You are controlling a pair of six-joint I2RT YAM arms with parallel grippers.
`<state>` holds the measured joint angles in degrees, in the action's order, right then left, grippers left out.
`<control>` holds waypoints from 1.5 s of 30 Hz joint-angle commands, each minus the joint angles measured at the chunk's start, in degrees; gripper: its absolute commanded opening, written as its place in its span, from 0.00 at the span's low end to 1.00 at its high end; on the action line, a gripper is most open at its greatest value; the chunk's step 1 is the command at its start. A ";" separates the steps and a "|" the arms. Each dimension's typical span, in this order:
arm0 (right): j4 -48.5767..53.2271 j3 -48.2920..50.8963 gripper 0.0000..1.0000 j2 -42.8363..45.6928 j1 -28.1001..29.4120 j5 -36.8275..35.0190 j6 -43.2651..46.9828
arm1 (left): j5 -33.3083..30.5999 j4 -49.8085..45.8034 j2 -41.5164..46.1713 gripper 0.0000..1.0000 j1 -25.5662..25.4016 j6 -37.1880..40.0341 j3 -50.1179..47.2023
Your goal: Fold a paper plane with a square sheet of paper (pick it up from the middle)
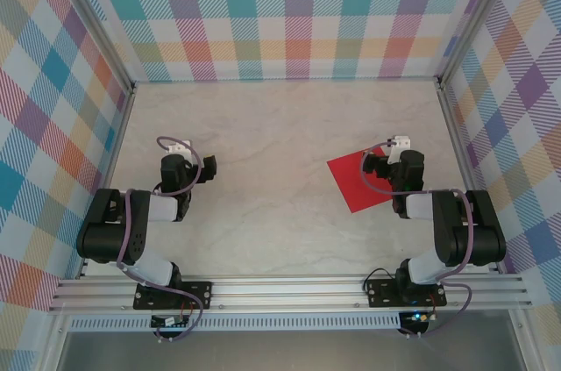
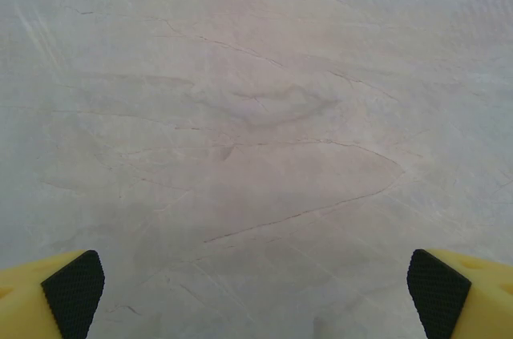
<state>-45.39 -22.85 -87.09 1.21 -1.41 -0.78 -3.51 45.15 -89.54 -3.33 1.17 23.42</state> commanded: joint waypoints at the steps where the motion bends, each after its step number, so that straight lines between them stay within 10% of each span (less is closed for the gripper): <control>1: -0.69 -0.97 1.00 -0.32 -0.25 1.14 0.36 | 0.12 0.93 -0.29 1.00 -0.34 0.83 0.93; 26: -0.38 -1.01 1.00 -0.13 -0.25 1.15 0.59 | -0.03 0.83 0.25 1.00 -0.27 0.78 0.74; 35: 40.17 -13.61 1.00 16.97 -0.18 -6.04 -14.55 | -1.89 -21.45 16.36 1.00 -0.31 -3.96 5.91; 45: 64.85 -26.24 1.00 10.98 3.34 3.02 -31.98 | 5.70 -54.86 16.48 1.00 -0.49 -21.89 23.45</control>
<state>8.23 -47.00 -72.36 3.07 -2.46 -25.19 -1.69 3.97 -71.24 -3.33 -13.76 43.86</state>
